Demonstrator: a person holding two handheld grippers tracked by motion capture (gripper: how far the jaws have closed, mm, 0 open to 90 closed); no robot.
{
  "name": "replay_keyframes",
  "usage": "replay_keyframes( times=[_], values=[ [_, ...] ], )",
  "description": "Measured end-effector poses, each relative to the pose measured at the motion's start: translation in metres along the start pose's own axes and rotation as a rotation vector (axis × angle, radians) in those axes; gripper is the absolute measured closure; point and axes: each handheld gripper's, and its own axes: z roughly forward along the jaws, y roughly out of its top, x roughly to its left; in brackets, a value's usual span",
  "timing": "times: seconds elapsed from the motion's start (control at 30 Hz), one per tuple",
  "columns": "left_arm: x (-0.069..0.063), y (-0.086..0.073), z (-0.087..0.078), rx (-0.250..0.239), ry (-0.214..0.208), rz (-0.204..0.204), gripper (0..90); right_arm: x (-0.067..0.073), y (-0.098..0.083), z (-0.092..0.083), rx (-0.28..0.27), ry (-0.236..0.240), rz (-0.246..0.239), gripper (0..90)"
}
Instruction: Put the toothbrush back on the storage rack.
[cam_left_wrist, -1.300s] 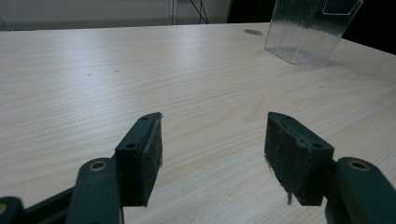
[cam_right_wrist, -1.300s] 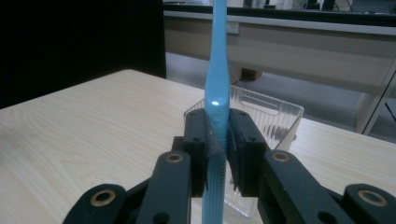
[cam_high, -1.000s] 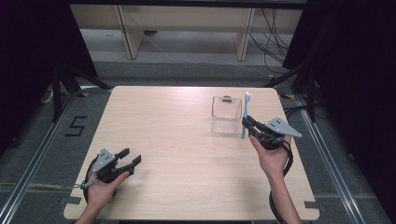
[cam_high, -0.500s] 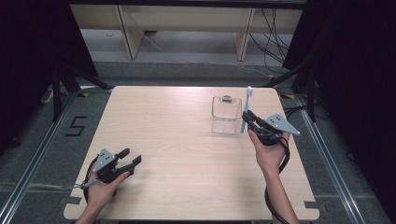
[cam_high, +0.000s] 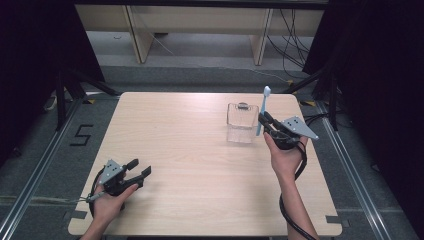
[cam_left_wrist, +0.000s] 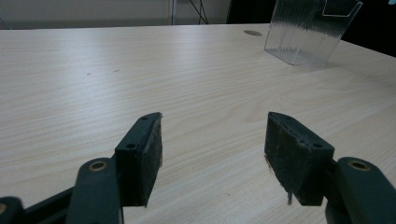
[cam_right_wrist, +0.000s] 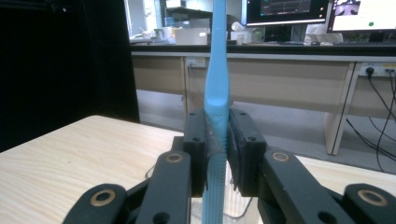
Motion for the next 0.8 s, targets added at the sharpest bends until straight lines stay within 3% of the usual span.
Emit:
replay_keyframes(
  times=[0.13, 0.23, 0.33, 0.7, 0.8],
  values=[
    [0.0, 0.0, 0.0, 0.0, 0.001, 0.0, 36.2, -0.004, 0.004, 0.003, -0.015, -0.012, -0.026, 78.7],
    [0.0, 0.0, 0.0, -0.001, 0.001, 0.0, 36.2, -0.005, 0.007, 0.008, -0.04, -0.015, -0.023, 78.8],
    [0.0, 0.0, 0.0, -0.001, 0.001, 0.0, 36.2, -0.005, 0.008, 0.012, -0.042, -0.025, 0.001, 78.8],
    [0.001, 0.0, 0.001, -0.009, -0.005, -0.004, 36.1, -0.01, 0.009, 0.026, -0.044, -0.053, -0.014, 78.7],
    [0.0, 0.0, 0.0, -0.006, -0.004, -0.001, 36.2, -0.01, 0.007, 0.029, -0.04, -0.048, 0.007, 78.7]
  ],
)
